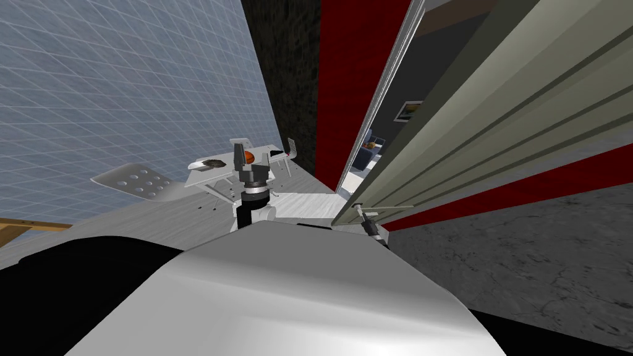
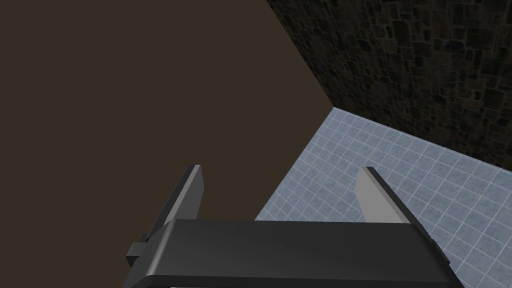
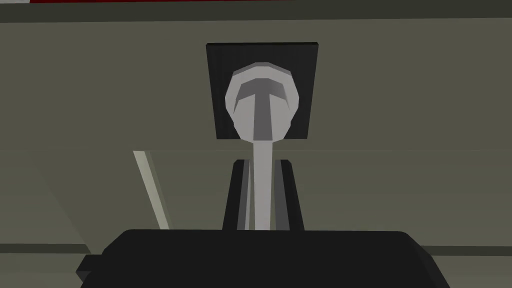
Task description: Pull the door open
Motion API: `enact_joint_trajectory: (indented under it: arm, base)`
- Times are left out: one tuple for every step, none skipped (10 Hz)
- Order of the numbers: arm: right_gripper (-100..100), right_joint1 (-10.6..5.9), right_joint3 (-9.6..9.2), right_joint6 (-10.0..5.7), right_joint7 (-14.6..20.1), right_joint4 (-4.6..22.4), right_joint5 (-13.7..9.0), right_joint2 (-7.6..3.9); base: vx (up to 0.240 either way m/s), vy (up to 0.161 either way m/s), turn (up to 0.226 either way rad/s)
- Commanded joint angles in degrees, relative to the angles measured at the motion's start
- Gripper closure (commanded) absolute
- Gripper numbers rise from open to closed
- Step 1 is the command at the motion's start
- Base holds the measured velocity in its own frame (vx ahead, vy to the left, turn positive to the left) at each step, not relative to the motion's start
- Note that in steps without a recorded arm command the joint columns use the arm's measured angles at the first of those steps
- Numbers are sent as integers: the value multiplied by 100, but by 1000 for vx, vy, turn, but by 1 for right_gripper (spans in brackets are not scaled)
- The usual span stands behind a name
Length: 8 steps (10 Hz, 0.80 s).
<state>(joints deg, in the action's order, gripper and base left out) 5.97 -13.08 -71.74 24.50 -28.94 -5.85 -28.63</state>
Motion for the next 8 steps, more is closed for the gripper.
enact_joint_trajectory:
  arm:
    - [100,85,-103,149,2,-244,41,17]
    - [100,85,-103,149,2,-244,41,17]
    - [100,85,-103,149,2,-244,41,17]
    - [100,85,-103,149,2,-244,41,17]
    - [100,85,-103,149,2,-244,41,17]
    - [100,0,-237,317,-36,-407,75,41]
    - [100,-28,-282,374,-49,-462,86,50]
    - [100,-84,-371,485,-74,-570,108,66]
  base:
    - [-134,-37,2]
    - [-55,-13,-2]
    - [0,0,0]
    - [15,8,-9]
    - [18,6,-5]
    - [-104,-56,-49]
    - [-148,-89,-2]
    - [-143,-108,-26]
